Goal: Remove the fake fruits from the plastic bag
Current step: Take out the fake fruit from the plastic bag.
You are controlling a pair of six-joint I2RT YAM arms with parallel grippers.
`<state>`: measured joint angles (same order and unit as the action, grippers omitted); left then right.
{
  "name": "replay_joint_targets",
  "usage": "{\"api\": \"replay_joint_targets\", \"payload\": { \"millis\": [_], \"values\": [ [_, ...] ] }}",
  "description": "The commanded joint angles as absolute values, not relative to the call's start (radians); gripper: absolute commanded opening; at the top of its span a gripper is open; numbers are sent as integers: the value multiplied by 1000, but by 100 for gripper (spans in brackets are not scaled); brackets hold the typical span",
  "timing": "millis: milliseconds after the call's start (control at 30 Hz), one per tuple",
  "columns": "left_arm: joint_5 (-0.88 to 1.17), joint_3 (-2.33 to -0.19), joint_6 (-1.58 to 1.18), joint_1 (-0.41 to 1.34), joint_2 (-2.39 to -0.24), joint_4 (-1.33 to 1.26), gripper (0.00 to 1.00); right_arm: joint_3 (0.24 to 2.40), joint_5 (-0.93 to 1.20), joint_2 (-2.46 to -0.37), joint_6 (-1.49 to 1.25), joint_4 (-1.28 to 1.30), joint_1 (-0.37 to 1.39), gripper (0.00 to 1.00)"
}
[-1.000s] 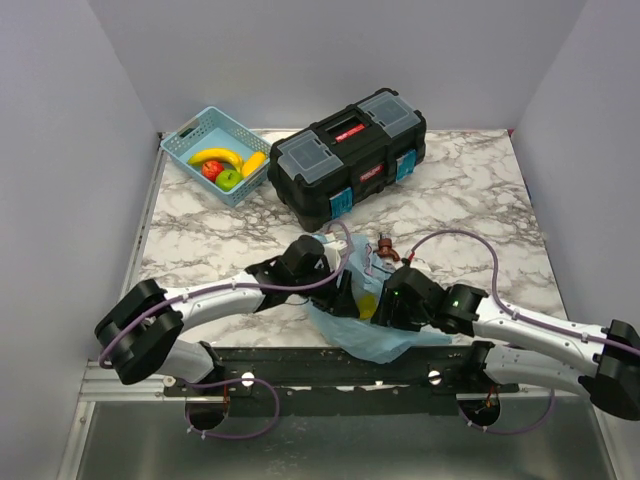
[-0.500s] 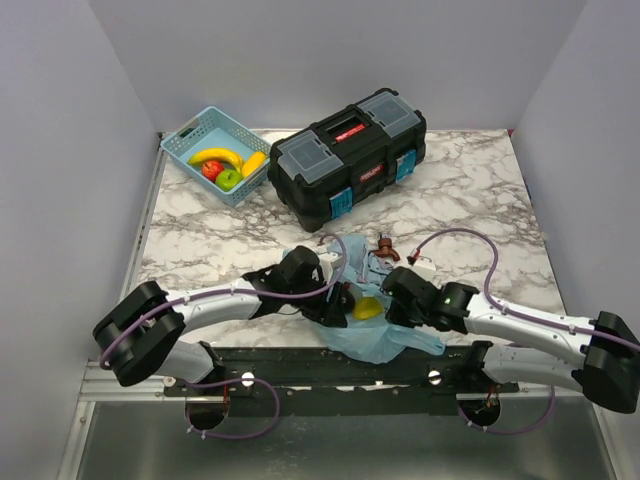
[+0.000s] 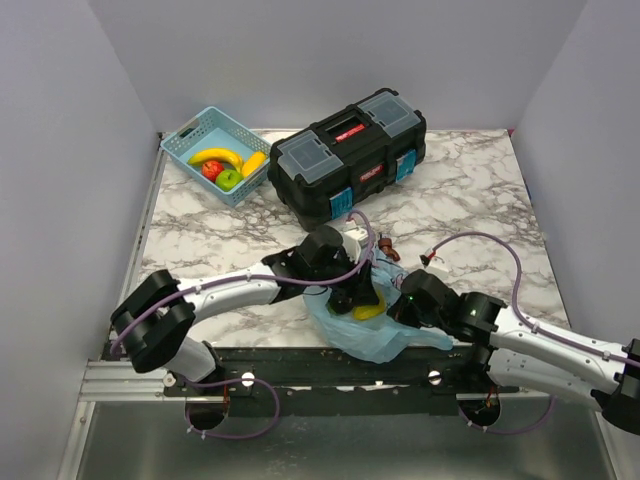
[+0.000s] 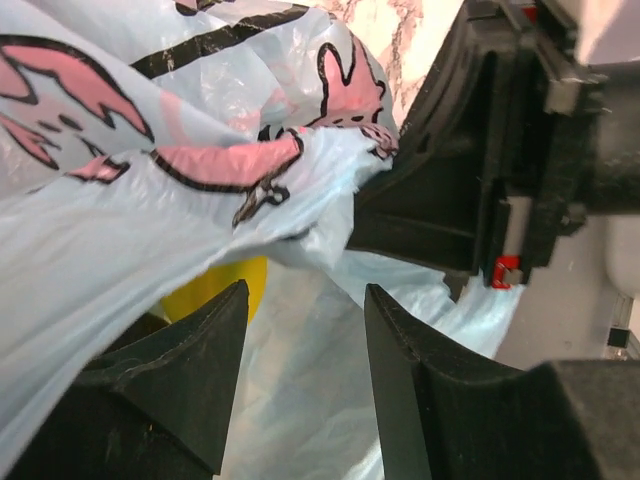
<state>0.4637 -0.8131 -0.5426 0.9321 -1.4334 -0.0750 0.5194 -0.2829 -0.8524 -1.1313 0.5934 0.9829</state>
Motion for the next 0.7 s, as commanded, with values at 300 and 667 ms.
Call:
{"api": "replay_joint_targets", "payload": {
  "millis": [300, 667],
  "values": [
    [208, -1007, -393, 963, -1643, 97, 56, 477, -271, -824, -1155, 572, 988, 1],
    [194, -976, -412, 1046, -1739, 89, 64, 452, -272, -783, -1154, 563, 989, 1]
  ]
}}
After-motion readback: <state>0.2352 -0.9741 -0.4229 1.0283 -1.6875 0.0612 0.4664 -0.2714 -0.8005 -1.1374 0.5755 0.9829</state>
